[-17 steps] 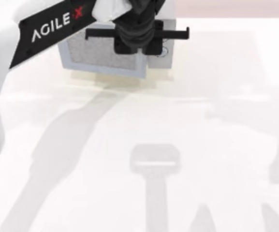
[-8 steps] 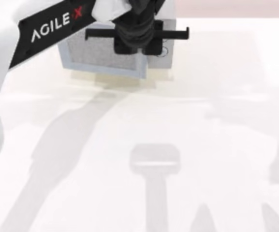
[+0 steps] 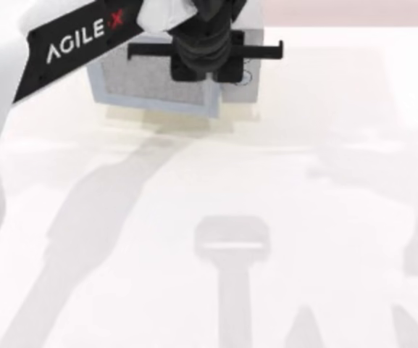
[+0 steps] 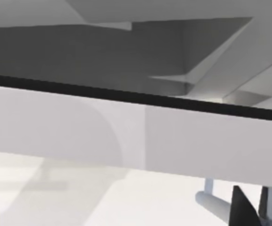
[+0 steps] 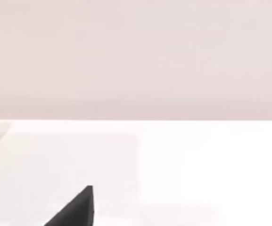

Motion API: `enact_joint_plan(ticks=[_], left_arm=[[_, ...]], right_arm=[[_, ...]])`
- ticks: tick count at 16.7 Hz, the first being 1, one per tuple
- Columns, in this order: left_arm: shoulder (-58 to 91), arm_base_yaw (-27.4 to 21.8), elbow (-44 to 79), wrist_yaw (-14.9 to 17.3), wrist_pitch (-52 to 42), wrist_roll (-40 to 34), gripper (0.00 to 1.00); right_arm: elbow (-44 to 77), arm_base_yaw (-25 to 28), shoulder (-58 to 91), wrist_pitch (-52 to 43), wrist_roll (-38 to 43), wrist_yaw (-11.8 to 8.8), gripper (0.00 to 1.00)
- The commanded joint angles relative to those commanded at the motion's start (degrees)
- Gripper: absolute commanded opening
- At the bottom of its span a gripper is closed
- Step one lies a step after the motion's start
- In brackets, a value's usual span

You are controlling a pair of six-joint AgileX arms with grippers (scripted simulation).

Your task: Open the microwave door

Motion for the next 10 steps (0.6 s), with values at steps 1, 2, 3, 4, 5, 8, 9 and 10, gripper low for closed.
enact_joint_plan(ticks=[1,2,3,4,5,8,9,10], left_arm=[[0.00,0.00,0.00,0.00,0.00,0.00,0.00],[0.00,0.00,0.00,0.00,0.00,0.00,0.00],[0.00,0.00,0.00,0.00,0.00,0.00,0.00],[0.00,0.00,0.00,0.00,0.00,0.00,0.00],[0.00,0.00,0.00,0.00,0.00,0.00,0.00],[-0.13,-0.36,-0.01,0.38,0.21,-0.07,0.00],[-0.61,-0.33,-0.71,0.55,0.60,0.45,0.00],[-1.33,-0.24,-1.82,0.83,1.16,1.20,0.00]], right_arm=[[0.00,0.00,0.00,0.00,0.00,0.00,1.00],[0.00,0.00,0.00,0.00,0.00,0.00,1.00],[0.00,0.00,0.00,0.00,0.00,0.00,1.00],[0.00,0.00,0.00,0.00,0.00,0.00,1.00],[0.00,0.00,0.00,0.00,0.00,0.00,1.00],[0.00,0.00,0.00,0.00,0.00,0.00,1.00],[0.00,0.00,0.00,0.00,0.00,0.00,1.00],[0.00,0.00,0.00,0.00,0.00,0.00,1.00]])
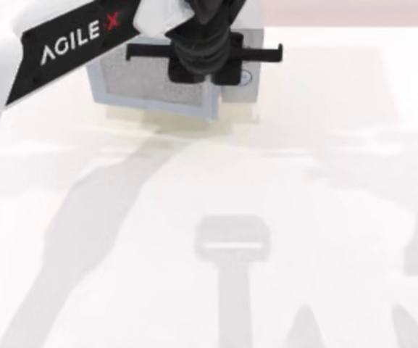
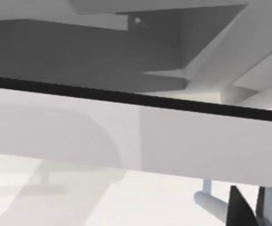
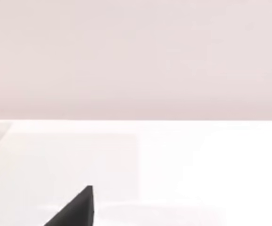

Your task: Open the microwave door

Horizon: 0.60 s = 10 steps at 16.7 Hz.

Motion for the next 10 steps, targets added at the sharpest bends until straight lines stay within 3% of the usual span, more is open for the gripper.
enact_joint_plan(ticks=[10], left_arm=[[-3.74,0.73,-6.14,1.62,2.96,3.83,0.00]], right_arm=[[0.00,0.00,0.00,0.00,0.00,0.00,1.00]])
